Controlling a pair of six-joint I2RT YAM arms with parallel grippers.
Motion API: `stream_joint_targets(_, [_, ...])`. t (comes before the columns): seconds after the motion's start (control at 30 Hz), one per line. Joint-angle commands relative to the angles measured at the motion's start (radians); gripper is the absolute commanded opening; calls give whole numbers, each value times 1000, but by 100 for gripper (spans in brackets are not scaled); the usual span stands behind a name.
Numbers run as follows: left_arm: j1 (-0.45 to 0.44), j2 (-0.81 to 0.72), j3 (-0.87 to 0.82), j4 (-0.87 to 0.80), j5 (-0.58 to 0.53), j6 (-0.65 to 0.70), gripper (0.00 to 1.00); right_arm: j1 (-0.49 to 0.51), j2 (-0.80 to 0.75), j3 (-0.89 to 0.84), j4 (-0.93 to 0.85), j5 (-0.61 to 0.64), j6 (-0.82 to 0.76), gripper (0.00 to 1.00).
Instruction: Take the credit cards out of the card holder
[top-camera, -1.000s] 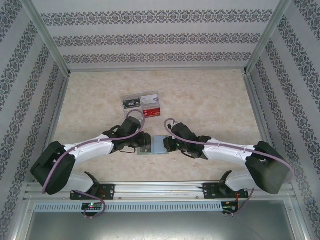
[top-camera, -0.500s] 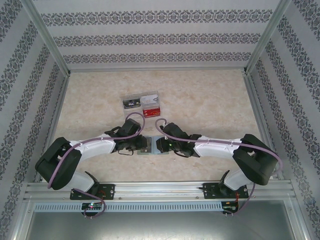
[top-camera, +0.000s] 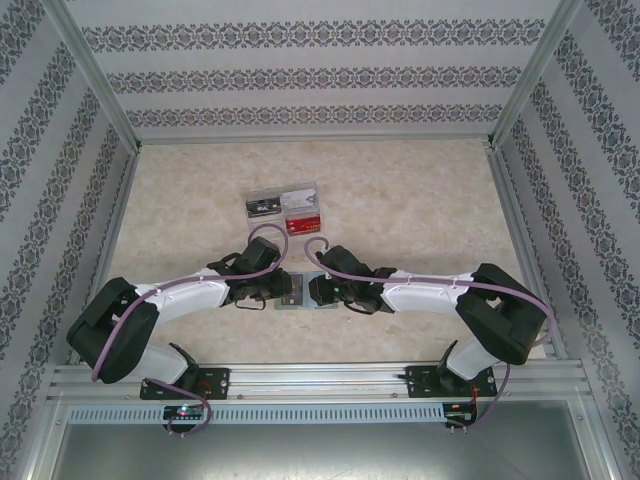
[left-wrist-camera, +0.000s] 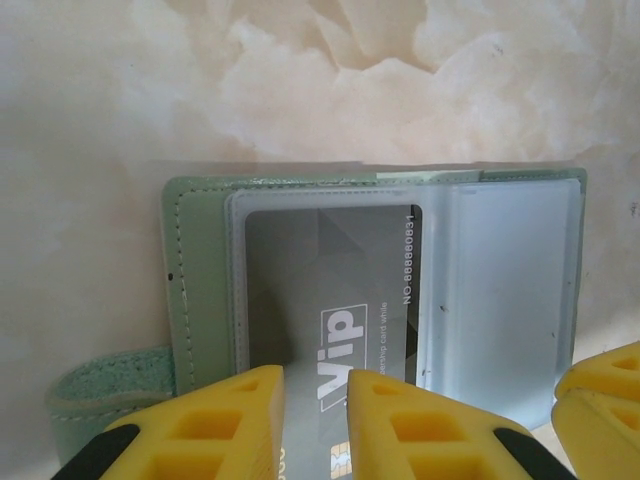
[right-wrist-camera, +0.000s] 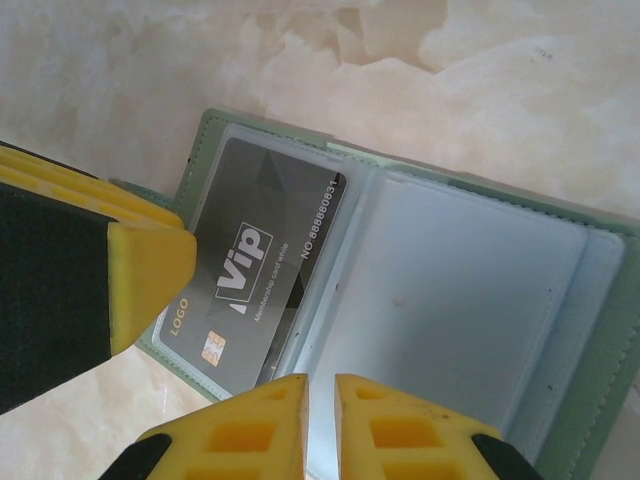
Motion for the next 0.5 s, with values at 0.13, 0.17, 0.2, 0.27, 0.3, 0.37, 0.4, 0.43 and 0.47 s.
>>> stream_joint_targets(0.13, [11,27,-18,-40,-26,6,24,15,16,25,22,-12,17,18])
stream_joint_targets(0.17, [11,31,-19,-42,-26,6,24,17,15,27,21,-12,17,18])
stream_joint_targets(0.2, [10,35,-18,-42,-24,7,24,17,16,27,21,-13,17,19])
stream_joint_targets(0.27, [9,44,-17,-37,-15,5,24,17,20,28,24,-13,19,19])
stream_joint_targets(0.3, [10,49,-19,-28,-8,4,24,17,22,30,25,-13,19,19])
stream_joint_targets(0.37, [9,59,-19,-18,1,2,24,19,25,31,27,-15,20,19])
stream_joint_targets(0.4, [10,66,-20,-12,9,-1,24,19,28,32,29,-16,21,19])
stream_joint_targets(0.43, [9,68,-21,-4,16,-2,24,18,30,32,31,-16,22,20])
stream_joint_targets(0.47, [8,73,-23,6,25,-4,24,18,32,32,32,-20,23,20])
